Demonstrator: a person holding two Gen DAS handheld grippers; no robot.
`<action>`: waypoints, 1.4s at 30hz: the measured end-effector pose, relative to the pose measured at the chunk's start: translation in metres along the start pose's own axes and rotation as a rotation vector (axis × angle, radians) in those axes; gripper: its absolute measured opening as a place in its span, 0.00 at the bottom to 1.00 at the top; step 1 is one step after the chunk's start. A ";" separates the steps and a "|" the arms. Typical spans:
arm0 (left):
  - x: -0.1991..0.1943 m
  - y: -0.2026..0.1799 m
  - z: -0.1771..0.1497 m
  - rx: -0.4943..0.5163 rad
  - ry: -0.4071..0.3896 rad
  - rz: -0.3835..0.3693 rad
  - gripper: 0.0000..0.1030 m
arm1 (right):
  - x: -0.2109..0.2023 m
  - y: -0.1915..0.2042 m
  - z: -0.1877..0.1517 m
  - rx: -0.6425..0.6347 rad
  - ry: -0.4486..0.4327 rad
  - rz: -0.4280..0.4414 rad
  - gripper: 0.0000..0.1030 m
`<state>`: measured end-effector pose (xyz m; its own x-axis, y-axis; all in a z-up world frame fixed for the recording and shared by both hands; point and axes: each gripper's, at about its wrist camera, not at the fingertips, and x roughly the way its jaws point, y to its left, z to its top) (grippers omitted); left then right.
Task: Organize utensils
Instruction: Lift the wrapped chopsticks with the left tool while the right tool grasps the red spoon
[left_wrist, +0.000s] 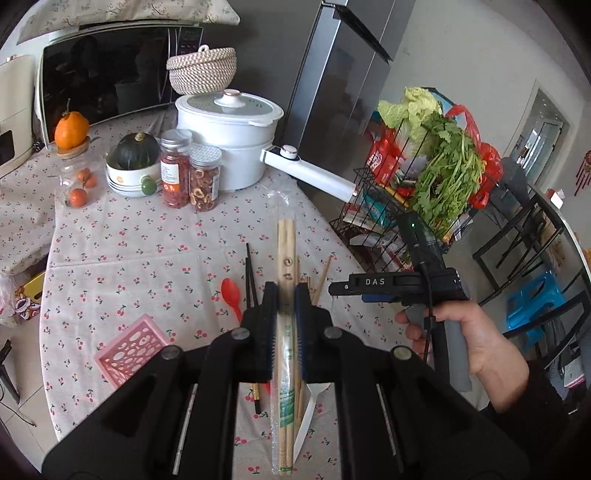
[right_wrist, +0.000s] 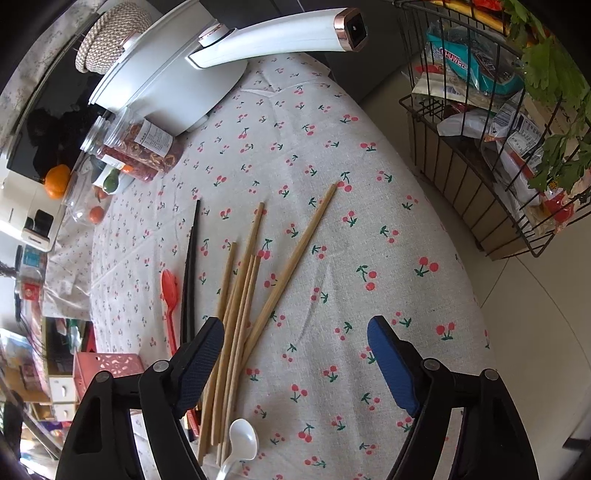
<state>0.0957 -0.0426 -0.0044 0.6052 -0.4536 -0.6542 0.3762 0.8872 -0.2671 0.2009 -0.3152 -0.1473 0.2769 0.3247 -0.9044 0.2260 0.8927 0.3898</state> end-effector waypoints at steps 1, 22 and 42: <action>-0.012 0.003 0.000 -0.006 -0.047 0.003 0.10 | 0.002 0.003 0.000 0.006 0.000 0.015 0.70; -0.080 0.068 -0.015 -0.083 -0.325 0.013 0.10 | 0.079 0.157 -0.020 -0.321 0.059 -0.004 0.20; -0.086 0.073 -0.019 -0.102 -0.436 0.116 0.10 | 0.007 0.178 -0.041 -0.425 -0.219 -0.011 0.07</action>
<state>0.0579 0.0625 0.0190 0.8858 -0.3250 -0.3312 0.2312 0.9280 -0.2921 0.2048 -0.1411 -0.0908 0.4772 0.2816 -0.8324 -0.1592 0.9593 0.2333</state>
